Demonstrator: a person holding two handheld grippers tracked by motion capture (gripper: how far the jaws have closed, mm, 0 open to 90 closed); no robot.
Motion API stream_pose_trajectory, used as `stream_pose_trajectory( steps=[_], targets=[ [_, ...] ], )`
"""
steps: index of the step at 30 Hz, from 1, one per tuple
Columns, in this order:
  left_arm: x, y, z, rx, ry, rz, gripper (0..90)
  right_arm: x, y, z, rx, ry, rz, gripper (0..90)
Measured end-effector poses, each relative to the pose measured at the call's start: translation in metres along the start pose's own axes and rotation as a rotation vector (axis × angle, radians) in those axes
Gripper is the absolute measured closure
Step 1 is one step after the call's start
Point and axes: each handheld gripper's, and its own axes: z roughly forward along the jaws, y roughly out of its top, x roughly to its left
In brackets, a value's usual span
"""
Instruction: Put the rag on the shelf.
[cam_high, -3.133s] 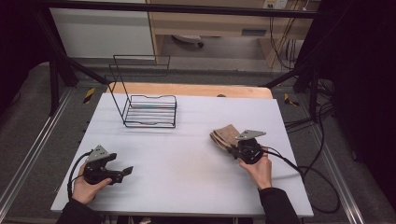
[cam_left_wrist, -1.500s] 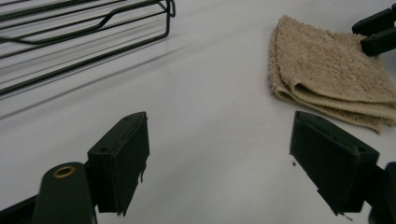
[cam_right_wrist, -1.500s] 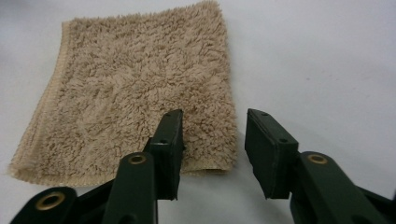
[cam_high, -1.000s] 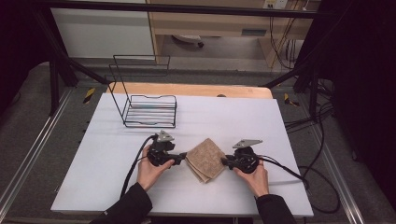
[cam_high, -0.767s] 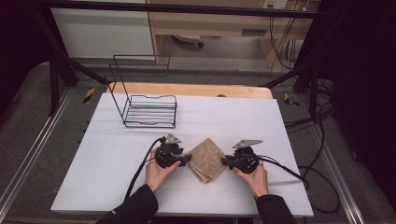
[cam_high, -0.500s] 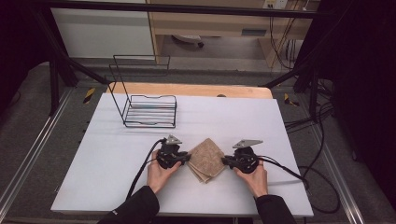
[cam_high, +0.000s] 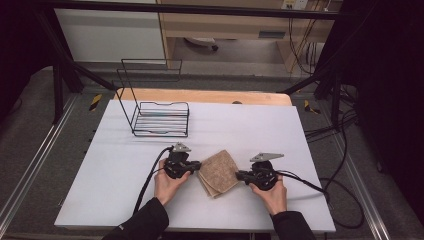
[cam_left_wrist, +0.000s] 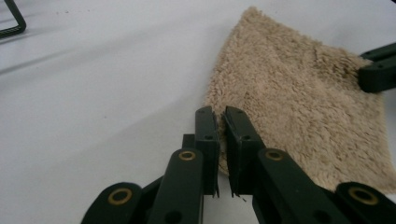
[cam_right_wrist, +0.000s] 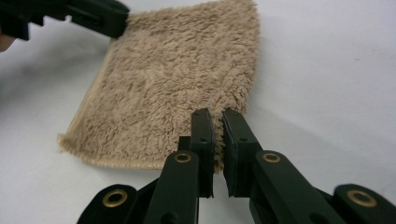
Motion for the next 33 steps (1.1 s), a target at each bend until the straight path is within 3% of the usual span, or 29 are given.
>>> stream_pose_trajectory(
  steps=[2, 12, 17, 21, 22, 23, 24, 25, 27, 28, 29, 33],
  targets=[
    [0.001, 0.0, 0.0, 0.004, 0.009, 0.004, 83.7, 0.012, -0.004, -0.001, -0.005, -0.002, 0.002, 83.7],
    [0.0, 0.004, 0.004, -0.006, -0.003, 0.009, 83.8, 0.03, -0.016, -0.008, -0.023, -0.015, 0.058, 83.1],
    [-0.004, 0.007, 0.014, -0.022, -0.024, -0.011, 83.5, 0.032, -0.023, -0.01, -0.004, -0.05, 0.075, 82.4],
    [-0.007, 0.006, 0.019, -0.022, -0.022, -0.001, 81.4, 0.027, -0.028, -0.013, 0.011, -0.095, 0.077, 81.3],
    [-0.008, 0.006, 0.018, -0.02, -0.014, 0.004, 79.5, 0.027, -0.029, -0.012, 0.013, -0.097, 0.071, 80.1],
    [-0.007, 0.006, 0.018, -0.017, -0.006, 0.002, 70.3, 0.027, -0.03, -0.011, 0.018, -0.097, 0.059, 74.0],
    [-0.006, 0.007, 0.017, -0.014, -0.004, -0.005, 70.3, 0.027, -0.03, -0.011, 0.018, -0.097, 0.059, 74.0],
    [-0.005, 0.007, 0.015, -0.011, 0.002, -0.009, 59.1, 0.025, -0.028, -0.013, 0.005, -0.092, 0.043, 64.3],
    [-0.004, 0.008, 0.009, -0.018, 0.015, -0.005, 54.7, 0.024, -0.026, -0.014, -0.012, -0.085, 0.032, 59.5],
    [-0.003, 0.008, 0.006, -0.02, 0.018, -0.002, 44.7, 0.02, -0.021, -0.018, -0.048, -0.066, 0.009, 51.0],
    [-0.002, 0.008, 0.004, -0.022, 0.017, -0.001, 40.7, 0.017, -0.017, -0.019, -0.063, -0.05, -0.003, 43.9],
    [-0.003, 0.007, 0.005, -0.011, 0.026, 0.008, 31.4, 0.006, -0.005, -0.015, -0.077, -0.038, -0.045, 34.3]
  ],
)
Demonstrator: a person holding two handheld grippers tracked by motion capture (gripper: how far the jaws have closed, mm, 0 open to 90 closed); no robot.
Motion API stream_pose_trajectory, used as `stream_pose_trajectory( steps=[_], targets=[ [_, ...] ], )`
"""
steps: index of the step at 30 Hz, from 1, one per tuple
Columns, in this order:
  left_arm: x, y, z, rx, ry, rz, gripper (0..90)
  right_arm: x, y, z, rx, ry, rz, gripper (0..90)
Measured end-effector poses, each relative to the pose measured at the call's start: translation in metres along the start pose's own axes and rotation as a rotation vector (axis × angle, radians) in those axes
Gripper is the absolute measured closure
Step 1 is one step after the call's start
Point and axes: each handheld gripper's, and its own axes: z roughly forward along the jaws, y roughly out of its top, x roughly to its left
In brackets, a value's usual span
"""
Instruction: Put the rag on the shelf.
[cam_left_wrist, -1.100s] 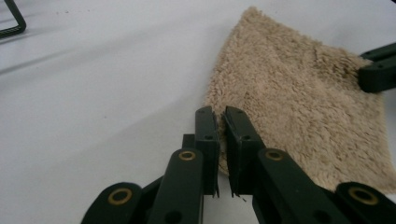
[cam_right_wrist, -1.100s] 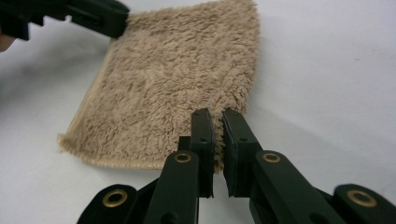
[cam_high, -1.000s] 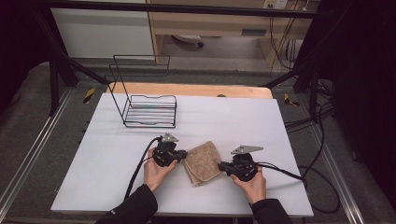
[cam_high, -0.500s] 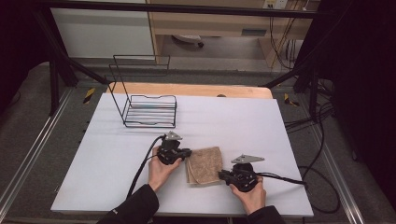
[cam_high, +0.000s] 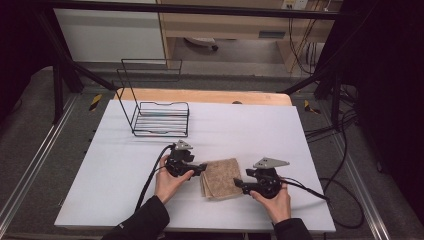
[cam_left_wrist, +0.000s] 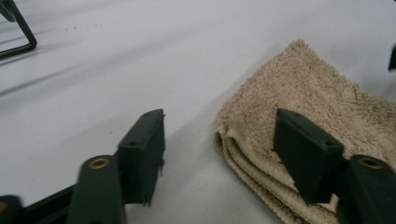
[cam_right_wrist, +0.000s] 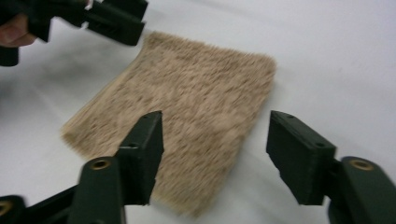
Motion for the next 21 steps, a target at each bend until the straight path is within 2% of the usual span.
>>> stream_pose_trajectory(
  steps=[1, 2, 4, 8, 9, 15, 19, 21],
  targets=[
    [-0.001, 0.0, 0.002, 0.005, 0.002, 0.004, 30.3, -0.008, 0.007, 0.007, -0.015, -0.003, -0.016, 31.4],
    [-0.001, -0.001, 0.005, 0.004, 0.004, 0.006, 30.3, -0.008, 0.007, 0.007, -0.015, -0.003, -0.016, 31.4],
    [-0.002, -0.001, 0.009, 0.007, 0.014, 0.01, 30.9, -0.017, 0.016, 0.015, -0.018, -0.005, -0.015, 32.5],
    [0.0, -0.002, 0.013, 0.005, 0.01, -0.003, 38.6, -0.031, 0.026, 0.032, -0.014, -0.004, -0.001, 40.5],
    [0.001, -0.002, 0.013, 0.002, 0.01, -0.002, 41.2, -0.034, 0.027, 0.036, -0.013, -0.007, 0.005, 44.9],
    [0.001, -0.001, 0.015, -0.001, -0.002, -0.012, 53.5, -0.038, 0.025, 0.056, 0.022, 0.016, 0.034, 50.5],
    [0.001, -0.003, 0.017, 0.013, -0.003, 0.002, 56.0, -0.039, 0.024, 0.06, 0.044, 0.017, 0.041, 51.9],
    [0.0, -0.003, 0.017, 0.018, -0.016, 0.0, 59.7, -0.039, 0.024, 0.06, 0.043, 0.022, 0.04, 53.6]
  ],
)
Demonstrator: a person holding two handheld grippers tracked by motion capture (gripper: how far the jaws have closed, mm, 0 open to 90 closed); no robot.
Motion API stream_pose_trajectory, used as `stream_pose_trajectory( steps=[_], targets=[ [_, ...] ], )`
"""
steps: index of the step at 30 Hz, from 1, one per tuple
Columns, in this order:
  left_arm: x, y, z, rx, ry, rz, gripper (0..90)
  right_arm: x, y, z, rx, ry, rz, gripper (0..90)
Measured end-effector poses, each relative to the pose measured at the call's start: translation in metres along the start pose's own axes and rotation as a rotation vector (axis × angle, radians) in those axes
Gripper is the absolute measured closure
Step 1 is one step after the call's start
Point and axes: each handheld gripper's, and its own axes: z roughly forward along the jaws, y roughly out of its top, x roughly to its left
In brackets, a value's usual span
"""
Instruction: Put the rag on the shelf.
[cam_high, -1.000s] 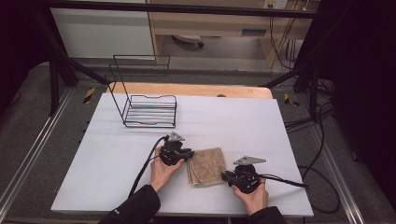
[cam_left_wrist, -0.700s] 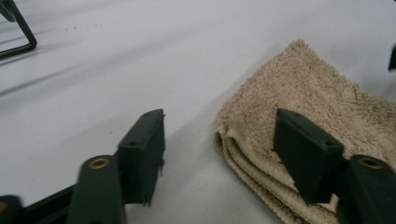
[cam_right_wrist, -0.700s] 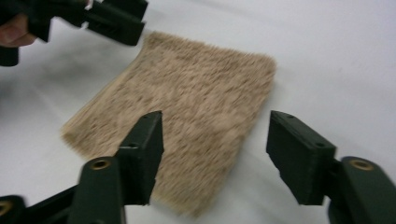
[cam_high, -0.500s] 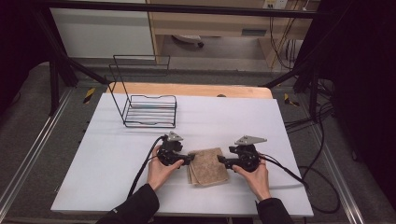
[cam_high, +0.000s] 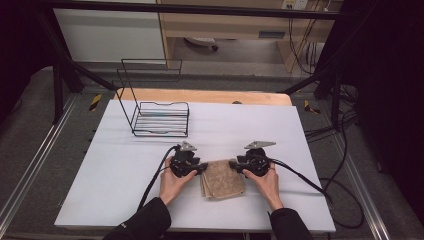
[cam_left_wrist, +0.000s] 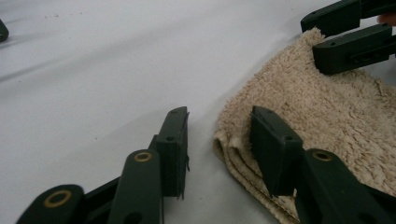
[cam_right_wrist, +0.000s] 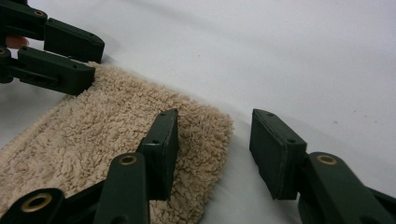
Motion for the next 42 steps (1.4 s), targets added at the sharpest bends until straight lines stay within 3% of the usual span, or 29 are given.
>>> stream_pose_trajectory(
  steps=[2, 8, 14, 19, 23, 30, 42],
  targets=[
    [-0.002, 0.0, 0.001, 0.005, -0.009, 0.007, 67.7, 0.0, 0.0, 0.0, 0.005, -0.004, -0.01, 54.7],
    [-0.004, -0.001, 0.002, 0.013, -0.023, 0.007, 73.4, 0.002, 0.004, 0.0, 0.049, -0.006, -0.018, 55.7],
    [-0.008, 0.0, 0.002, 0.009, -0.01, 0.021, 79.6, 0.004, 0.009, 0.001, 0.079, -0.014, -0.025, 56.6],
    [-0.009, 0.0, 0.002, 0.011, -0.004, 0.028, 82.2, 0.004, 0.008, 0.002, 0.08, 0.033, 0.003, 74.0],
    [-0.008, 0.0, 0.001, 0.006, -0.014, 0.023, 83.1, 0.004, 0.008, 0.0, 0.069, 0.032, 0.008, 82.7],
    [-0.006, 0.002, -0.005, -0.018, -0.035, 0.013, 84.0, 0.006, 0.009, -0.003, 0.052, 0.033, 0.016, 84.3],
    [-0.013, 0.011, -0.028, -0.086, -0.062, 0.049, 84.0, 0.014, 0.012, -0.029, -0.074, 0.071, 0.004, 84.2]
  ],
)
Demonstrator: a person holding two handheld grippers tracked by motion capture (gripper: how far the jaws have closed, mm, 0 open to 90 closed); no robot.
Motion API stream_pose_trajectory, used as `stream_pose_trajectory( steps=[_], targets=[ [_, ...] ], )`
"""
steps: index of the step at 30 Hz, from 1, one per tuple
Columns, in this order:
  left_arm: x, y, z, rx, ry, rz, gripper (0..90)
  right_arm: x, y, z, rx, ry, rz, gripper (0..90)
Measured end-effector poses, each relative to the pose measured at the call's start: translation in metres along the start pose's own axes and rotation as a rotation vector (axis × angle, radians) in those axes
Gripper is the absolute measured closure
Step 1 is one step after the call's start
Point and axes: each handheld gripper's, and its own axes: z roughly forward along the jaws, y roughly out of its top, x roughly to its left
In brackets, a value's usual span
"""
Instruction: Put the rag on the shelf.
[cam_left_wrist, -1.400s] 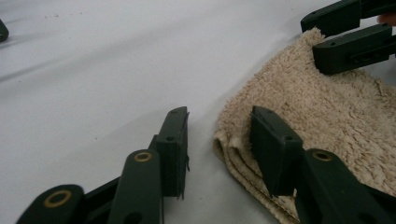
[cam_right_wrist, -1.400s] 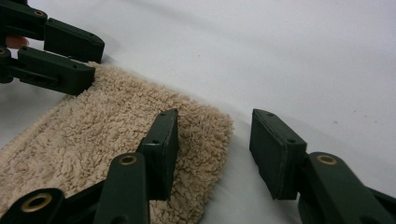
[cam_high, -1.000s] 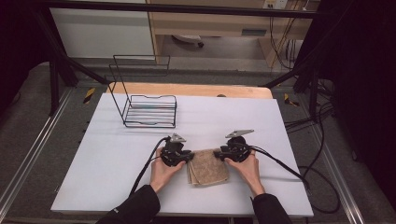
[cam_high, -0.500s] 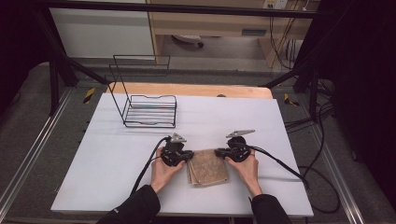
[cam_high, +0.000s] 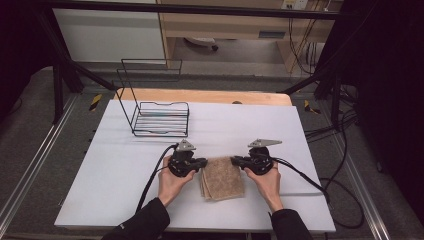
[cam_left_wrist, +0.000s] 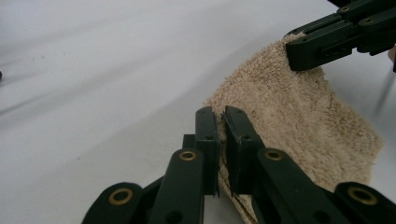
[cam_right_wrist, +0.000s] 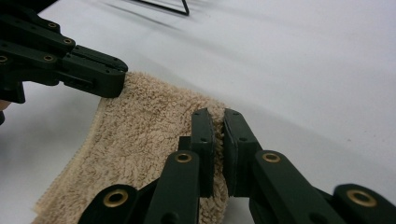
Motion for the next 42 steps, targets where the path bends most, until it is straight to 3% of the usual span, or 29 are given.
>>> stream_pose_trajectory(
  steps=[16, 24, 35, 42],
  targets=[
    [-0.014, 0.02, -0.033, -0.115, -0.009, 0.057, 84.0, 0.011, 0.01, -0.031, -0.143, 0.027, -0.015, 84.4],
    [-0.019, 0.026, -0.045, -0.154, 0.001, 0.077, 84.1, 0.02, 0.017, -0.043, -0.207, 0.025, -0.048, 84.4],
    [-0.022, 0.034, -0.062, -0.203, 0.029, 0.109, 84.1, 0.034, 0.024, -0.052, -0.286, 0.007, -0.092, 84.5],
    [-0.018, 0.038, -0.072, -0.221, 0.049, 0.108, 84.1, 0.045, 0.03, -0.052, -0.314, -0.005, -0.108, 84.5]
  ],
)
